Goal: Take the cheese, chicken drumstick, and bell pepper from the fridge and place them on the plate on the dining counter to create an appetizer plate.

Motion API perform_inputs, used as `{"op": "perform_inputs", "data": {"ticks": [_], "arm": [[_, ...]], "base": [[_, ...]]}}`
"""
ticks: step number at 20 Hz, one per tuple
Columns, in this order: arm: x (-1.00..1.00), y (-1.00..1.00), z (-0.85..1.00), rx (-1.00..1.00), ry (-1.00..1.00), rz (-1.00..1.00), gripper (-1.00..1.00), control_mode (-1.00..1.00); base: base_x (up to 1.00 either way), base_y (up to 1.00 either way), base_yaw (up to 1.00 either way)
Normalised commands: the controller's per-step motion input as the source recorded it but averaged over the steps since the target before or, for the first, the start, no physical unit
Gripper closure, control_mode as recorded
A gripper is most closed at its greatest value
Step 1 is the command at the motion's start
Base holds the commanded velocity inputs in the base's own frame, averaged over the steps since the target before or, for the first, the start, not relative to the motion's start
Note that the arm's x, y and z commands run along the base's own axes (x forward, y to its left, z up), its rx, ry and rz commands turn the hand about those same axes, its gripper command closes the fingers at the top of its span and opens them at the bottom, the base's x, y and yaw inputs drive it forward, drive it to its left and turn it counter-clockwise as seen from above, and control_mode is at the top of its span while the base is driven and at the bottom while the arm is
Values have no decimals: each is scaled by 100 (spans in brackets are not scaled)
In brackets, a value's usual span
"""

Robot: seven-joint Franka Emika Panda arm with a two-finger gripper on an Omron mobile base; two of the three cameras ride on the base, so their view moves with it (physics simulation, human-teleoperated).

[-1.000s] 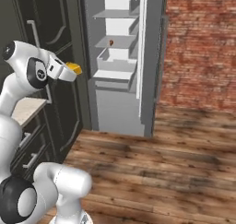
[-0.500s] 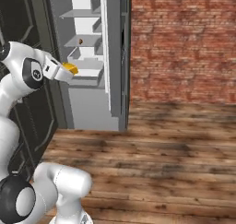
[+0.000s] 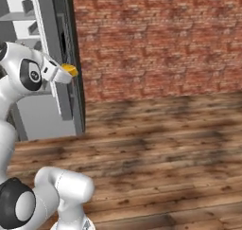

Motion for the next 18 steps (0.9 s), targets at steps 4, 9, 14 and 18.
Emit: {"op": "perform_inputs", "data": {"ticks": [4, 9, 14, 18], "arm": [[0, 0, 0, 0, 0, 0, 100, 100], [0, 0, 0, 0, 0, 0, 100, 100], [0, 0, 0, 0, 0, 0, 100, 100], [0, 0, 0, 0, 0, 0, 100, 100]], "base": [[10, -86, -45], [12, -77, -48], [34, -46, -46], [47, -17, -45]]}}
